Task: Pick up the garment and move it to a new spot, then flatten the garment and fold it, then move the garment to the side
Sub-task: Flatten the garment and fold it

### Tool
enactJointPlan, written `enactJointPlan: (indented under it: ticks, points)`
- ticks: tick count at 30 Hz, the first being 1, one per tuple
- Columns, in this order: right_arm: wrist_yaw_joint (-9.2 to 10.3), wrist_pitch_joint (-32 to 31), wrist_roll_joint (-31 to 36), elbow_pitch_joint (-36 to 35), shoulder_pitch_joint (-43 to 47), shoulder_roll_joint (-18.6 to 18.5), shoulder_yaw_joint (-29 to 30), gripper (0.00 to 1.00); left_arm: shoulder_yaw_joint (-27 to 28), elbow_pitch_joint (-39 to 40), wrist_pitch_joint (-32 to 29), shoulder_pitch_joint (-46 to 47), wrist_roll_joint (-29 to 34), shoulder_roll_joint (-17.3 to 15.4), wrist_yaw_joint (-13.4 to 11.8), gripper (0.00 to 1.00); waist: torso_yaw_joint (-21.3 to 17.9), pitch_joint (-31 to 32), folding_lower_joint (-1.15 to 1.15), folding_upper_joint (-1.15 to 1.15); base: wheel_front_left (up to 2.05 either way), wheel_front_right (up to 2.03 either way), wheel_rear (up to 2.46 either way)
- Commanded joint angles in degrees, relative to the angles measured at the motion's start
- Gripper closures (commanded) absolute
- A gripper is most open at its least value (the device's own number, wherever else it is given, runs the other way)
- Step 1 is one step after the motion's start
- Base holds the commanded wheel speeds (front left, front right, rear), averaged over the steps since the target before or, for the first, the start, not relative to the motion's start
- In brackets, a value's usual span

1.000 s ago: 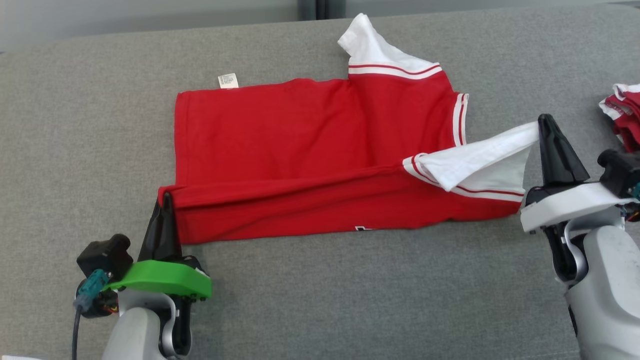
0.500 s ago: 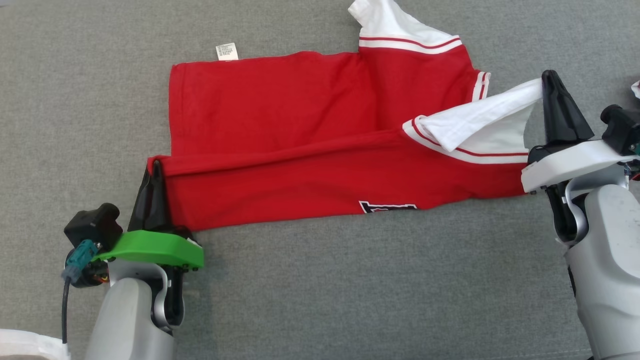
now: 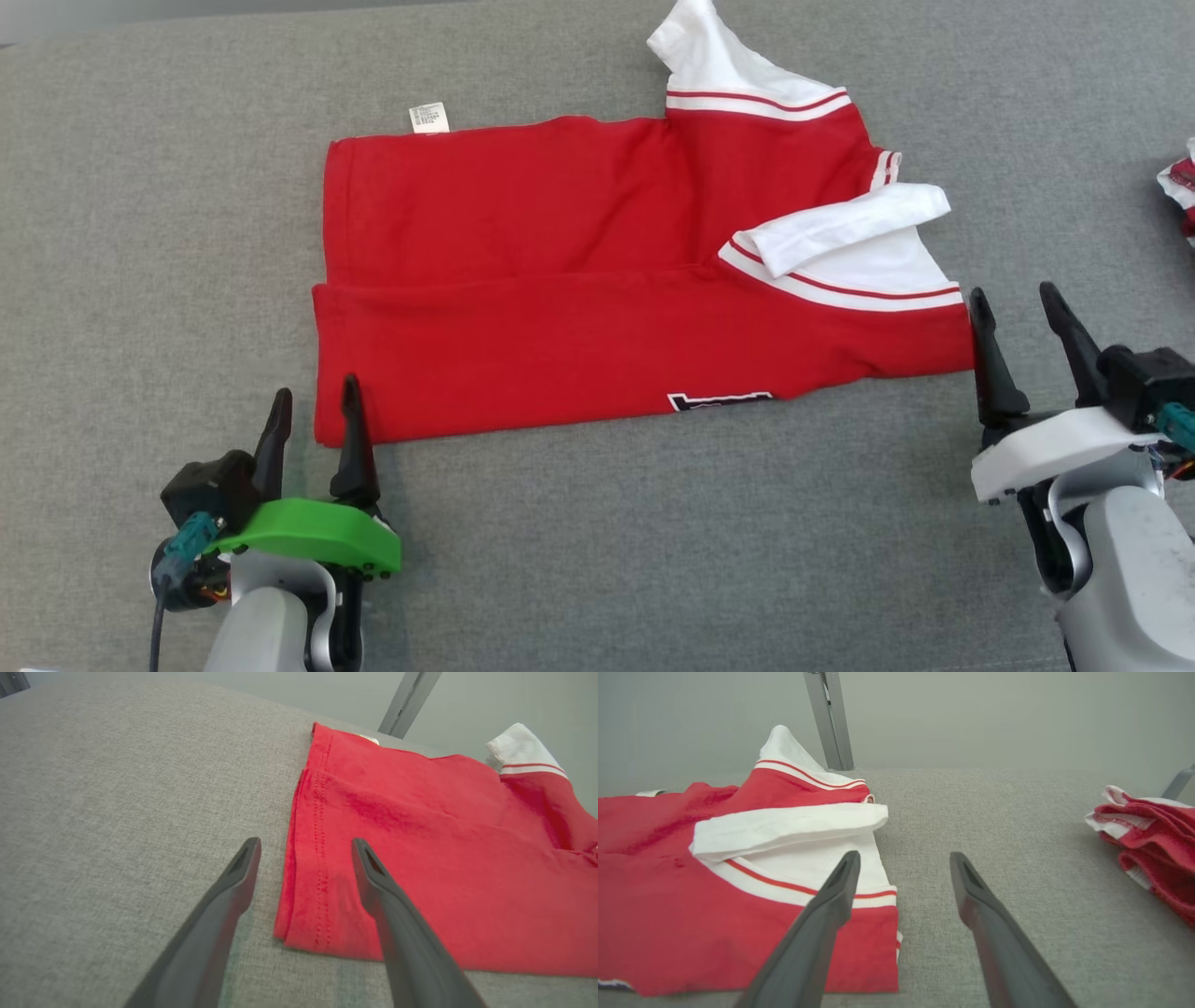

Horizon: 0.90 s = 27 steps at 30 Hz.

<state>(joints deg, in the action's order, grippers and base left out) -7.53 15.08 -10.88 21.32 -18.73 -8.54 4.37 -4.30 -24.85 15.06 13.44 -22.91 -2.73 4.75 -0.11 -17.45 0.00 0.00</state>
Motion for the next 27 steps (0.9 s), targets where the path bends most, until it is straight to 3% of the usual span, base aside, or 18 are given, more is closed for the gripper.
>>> enactJointPlan:
  ticks: [1, 11, 12, 13, 14, 16, 22, 27]
  points:
    - [0.09, 0.1, 0.5, 0.6, 0.9, -0.4, -0.1, 0.00, 0.2, -0.5, 0.1, -0.3, 0.5, -0.4, -0.4, 0.00, -0.1, -0.3, 0.00, 0.00, 0.00, 0.00, 0.00]
    - [0.09, 0.1, 1.7, 9.5, -1.6, 0.2, -2.1, 0.00, -1.0, -6.5, 0.0, 1.8, 1.2, -0.3, -0.4, 0.00, -0.3, -2.1, 0.00, 0.00, 0.00, 0.00, 0.00]
    - [0.09, 0.1, 1.8, 10.9, -2.0, 0.2, -2.8, 0.13, -1.3, -7.6, 0.0, 2.0, 0.9, -0.3, -0.3, 0.00, -0.3, -2.1, 0.00, 0.00, 0.00, 0.00, 0.00]
    - [0.09, 0.0, 1.6, 11.9, -2.3, 0.2, -3.2, 0.72, -1.7, -8.5, -0.1, 2.3, 0.6, -0.3, -0.1, 0.00, -0.2, -2.1, 0.00, 0.00, 0.00, 0.00, 0.00]
    - [0.09, 0.0, 1.2, 12.9, -2.8, 0.2, -3.7, 1.00, -2.3, -9.5, -0.2, 2.4, 0.4, -0.3, 0.2, 0.09, -0.2, -2.1, 0.00, 0.00, 0.00, 0.00, 0.00]
    - [0.10, 0.0, 0.1, 14.4, -3.3, 0.2, -4.2, 1.00, -3.3, -11.5, -0.4, 2.5, -0.1, -0.1, 0.7, 1.00, -0.1, -1.9, 0.00, 0.00, 0.00, 0.00, 0.00]
    - [0.11, 0.0, -1.9, 14.1, -3.2, -0.2, -3.3, 1.00, -4.9, -15.5, -0.4, 3.1, -2.0, -0.1, 1.6, 1.00, 0.2, -0.6, 0.00, 0.00, 0.00, 0.00, 0.00]
    - [0.11, 0.0, -3.1, 11.2, -2.8, 0.1, -2.5, 1.00, -3.9, -12.7, -0.1, 3.8, -2.6, -0.2, 2.0, 1.00, 0.3, 1.2, 0.00, 0.00, 0.00, 0.00, 0.00]
